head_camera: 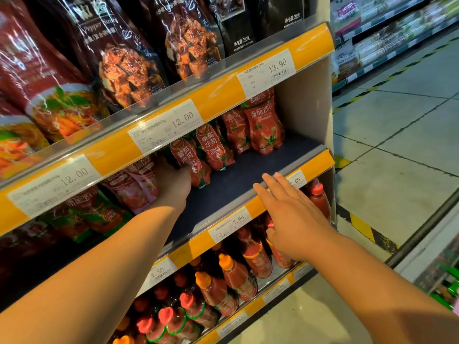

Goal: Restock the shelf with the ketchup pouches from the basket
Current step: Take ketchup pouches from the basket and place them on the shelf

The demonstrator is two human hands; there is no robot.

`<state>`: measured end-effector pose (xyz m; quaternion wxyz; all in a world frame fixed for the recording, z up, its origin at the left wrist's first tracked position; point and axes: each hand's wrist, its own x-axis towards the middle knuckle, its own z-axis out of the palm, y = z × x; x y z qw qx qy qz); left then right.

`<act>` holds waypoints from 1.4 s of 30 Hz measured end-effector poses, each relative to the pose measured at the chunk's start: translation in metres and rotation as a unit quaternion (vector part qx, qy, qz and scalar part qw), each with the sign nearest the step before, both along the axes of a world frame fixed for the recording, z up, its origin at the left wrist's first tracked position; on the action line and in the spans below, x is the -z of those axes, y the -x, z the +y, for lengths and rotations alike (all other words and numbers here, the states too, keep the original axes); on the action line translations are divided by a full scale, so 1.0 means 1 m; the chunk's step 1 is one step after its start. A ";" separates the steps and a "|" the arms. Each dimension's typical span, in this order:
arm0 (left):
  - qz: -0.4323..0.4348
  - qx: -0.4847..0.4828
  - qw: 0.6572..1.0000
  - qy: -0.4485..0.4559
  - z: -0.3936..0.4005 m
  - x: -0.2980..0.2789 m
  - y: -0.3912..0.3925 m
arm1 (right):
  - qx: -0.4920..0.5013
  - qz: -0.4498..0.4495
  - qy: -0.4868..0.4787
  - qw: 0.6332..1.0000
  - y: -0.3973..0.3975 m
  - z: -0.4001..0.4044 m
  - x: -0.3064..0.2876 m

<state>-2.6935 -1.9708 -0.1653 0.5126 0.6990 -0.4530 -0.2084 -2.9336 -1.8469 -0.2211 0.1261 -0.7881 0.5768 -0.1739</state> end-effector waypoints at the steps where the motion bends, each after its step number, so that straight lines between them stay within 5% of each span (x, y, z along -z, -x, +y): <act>1: -0.001 0.003 1.000 -0.003 0.001 -0.001 -0.001 | 0.000 0.001 0.000 1.000 0.000 0.000 0.000; 10: -0.116 0.014 0.993 -0.016 0.010 0.003 -0.002 | 0.000 -0.003 -0.003 1.000 0.001 0.000 -0.001; 24: -0.132 0.011 0.991 -0.020 0.020 0.004 0.004 | -0.018 -0.015 0.015 1.000 0.008 0.004 0.001; 29: -0.073 0.043 0.995 0.045 0.105 -0.013 0.029 | -0.006 -0.052 0.045 0.998 0.023 0.011 -0.005; 32: -0.084 0.208 0.970 0.089 0.182 -0.002 0.071 | 0.058 -0.119 0.094 0.987 0.046 0.011 -0.014; 36: -0.127 0.390 0.912 0.016 0.205 0.034 0.157 | 0.183 -0.218 0.171 0.943 0.103 0.023 -0.022; 42: -0.334 0.492 0.803 -0.038 0.183 0.083 0.279 | 0.438 -0.361 0.196 0.800 0.224 0.049 -0.013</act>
